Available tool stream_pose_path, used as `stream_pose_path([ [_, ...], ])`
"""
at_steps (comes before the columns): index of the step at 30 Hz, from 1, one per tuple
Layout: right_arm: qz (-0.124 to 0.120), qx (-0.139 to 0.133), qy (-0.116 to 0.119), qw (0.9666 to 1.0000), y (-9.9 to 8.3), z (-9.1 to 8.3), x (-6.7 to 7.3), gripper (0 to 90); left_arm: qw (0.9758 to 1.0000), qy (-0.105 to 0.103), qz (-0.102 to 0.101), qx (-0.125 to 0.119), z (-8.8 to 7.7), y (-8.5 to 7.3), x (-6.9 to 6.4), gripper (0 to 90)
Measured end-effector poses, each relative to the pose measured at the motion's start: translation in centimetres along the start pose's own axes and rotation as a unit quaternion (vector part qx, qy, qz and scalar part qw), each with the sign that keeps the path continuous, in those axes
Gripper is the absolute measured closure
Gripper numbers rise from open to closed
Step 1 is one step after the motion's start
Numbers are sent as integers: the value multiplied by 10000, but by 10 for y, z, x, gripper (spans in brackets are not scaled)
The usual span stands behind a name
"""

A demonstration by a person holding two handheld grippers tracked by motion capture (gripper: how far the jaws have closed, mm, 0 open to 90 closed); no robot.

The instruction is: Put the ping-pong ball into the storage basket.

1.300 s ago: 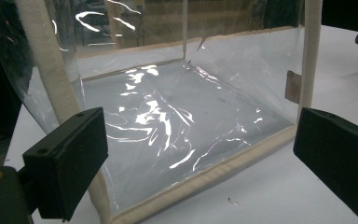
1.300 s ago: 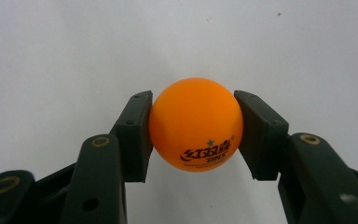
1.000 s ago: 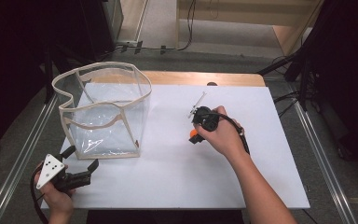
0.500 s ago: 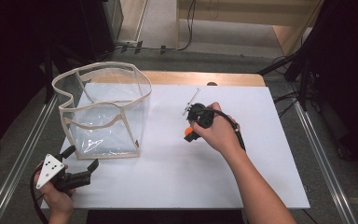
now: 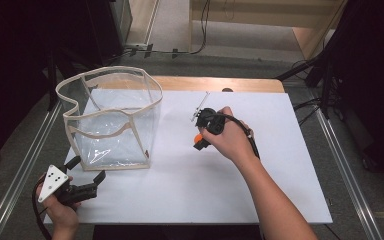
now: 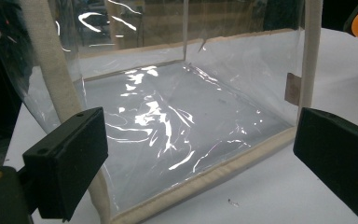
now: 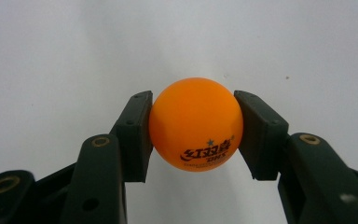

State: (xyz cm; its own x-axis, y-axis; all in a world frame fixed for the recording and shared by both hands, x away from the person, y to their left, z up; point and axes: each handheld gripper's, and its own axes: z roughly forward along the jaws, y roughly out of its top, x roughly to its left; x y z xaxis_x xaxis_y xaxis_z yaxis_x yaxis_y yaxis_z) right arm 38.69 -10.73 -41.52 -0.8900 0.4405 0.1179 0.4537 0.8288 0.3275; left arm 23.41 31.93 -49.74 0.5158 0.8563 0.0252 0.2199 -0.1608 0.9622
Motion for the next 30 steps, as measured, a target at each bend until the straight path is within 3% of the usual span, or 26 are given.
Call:
stream_pose_path([
  [17, -141, -43, 43, 9999, 22, -9, 4, 486, 10000, -11, 14, 10, 0, 0, 0, 36],
  [22, -226, -22, 257, 9994, 27, -9, 5, 486, 10000, -12, 10, 10, 0, 0, 0, 36],
  [23, -156, -39, 265, 9995, 28, -8, 6, 486, 10000, -14, 10, 11, 0, 0, 0, 36],
  [30, -260, -45, 248, 9993, 35, -11, 7, 486, 10000, -16, 1, 18, 0, 0, 0, 36],
])
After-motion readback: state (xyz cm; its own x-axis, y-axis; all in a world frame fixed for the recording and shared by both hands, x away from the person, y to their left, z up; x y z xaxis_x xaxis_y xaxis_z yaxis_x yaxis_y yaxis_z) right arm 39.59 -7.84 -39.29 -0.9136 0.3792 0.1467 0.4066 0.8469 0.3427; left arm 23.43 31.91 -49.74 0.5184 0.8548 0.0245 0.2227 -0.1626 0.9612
